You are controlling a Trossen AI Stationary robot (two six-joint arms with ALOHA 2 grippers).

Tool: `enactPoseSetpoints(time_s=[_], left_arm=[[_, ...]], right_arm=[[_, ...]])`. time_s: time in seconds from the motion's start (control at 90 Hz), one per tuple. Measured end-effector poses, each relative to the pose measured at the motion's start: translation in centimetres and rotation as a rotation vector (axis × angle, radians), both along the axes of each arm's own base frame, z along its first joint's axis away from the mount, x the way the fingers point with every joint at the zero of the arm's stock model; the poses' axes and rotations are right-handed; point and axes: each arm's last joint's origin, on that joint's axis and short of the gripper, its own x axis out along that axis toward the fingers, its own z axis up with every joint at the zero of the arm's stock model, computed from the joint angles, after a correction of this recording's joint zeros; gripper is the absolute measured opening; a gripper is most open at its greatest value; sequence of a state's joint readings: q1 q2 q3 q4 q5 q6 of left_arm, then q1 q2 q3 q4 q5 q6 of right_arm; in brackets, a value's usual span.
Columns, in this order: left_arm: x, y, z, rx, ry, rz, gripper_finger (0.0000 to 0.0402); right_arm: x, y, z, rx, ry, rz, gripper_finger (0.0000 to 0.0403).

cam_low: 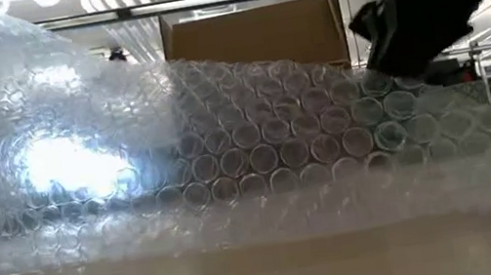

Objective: Wrap mug
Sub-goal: Prepare the transparent bubble wrap

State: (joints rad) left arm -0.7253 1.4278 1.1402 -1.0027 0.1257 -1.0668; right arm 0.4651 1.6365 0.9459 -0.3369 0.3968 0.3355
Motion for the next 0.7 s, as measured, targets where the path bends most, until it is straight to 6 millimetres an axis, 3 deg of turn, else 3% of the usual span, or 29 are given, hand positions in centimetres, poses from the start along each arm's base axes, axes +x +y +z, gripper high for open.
enactPoseSetpoints(time_s=[0.1, 0.189, 0.311, 0.411, 0.544, 0.7], left_arm=[[0.1, 0.2, 2.3, -0.033, 0.007, 0.049, 0.0230], [-0.3, -0.4, 4.9, 0.012, -0.117, 0.034, 0.0260], [-1.0, -0.6, 7.5, 0.145, -0.304, 0.049, 0.0276], [-1.7, -1.0, 8.4, 0.200, -0.417, 0.096, 0.0276], [-2.2, -0.9, 7.1, 0.302, -0.451, 0.176, 0.0261], [-2.4, -0.5, 1.9, 0.385, -0.399, 0.228, 0.0235]], right_arm=[[0.4, -0.5, -1.5, 0.060, 0.085, 0.015, 0.0077], [0.4, -0.7, -2.5, 0.156, 0.179, 0.047, 0.0099], [-0.4, -1.0, -3.3, 0.178, 0.284, 0.034, 0.0117], [-1.1, -1.1, -3.6, 0.171, 0.342, -0.014, 0.0120], [-2.3, -0.9, -3.6, 0.214, 0.441, -0.096, 0.0113], [-3.3, 0.6, -1.6, 0.389, 0.537, -0.098, 0.0099]])
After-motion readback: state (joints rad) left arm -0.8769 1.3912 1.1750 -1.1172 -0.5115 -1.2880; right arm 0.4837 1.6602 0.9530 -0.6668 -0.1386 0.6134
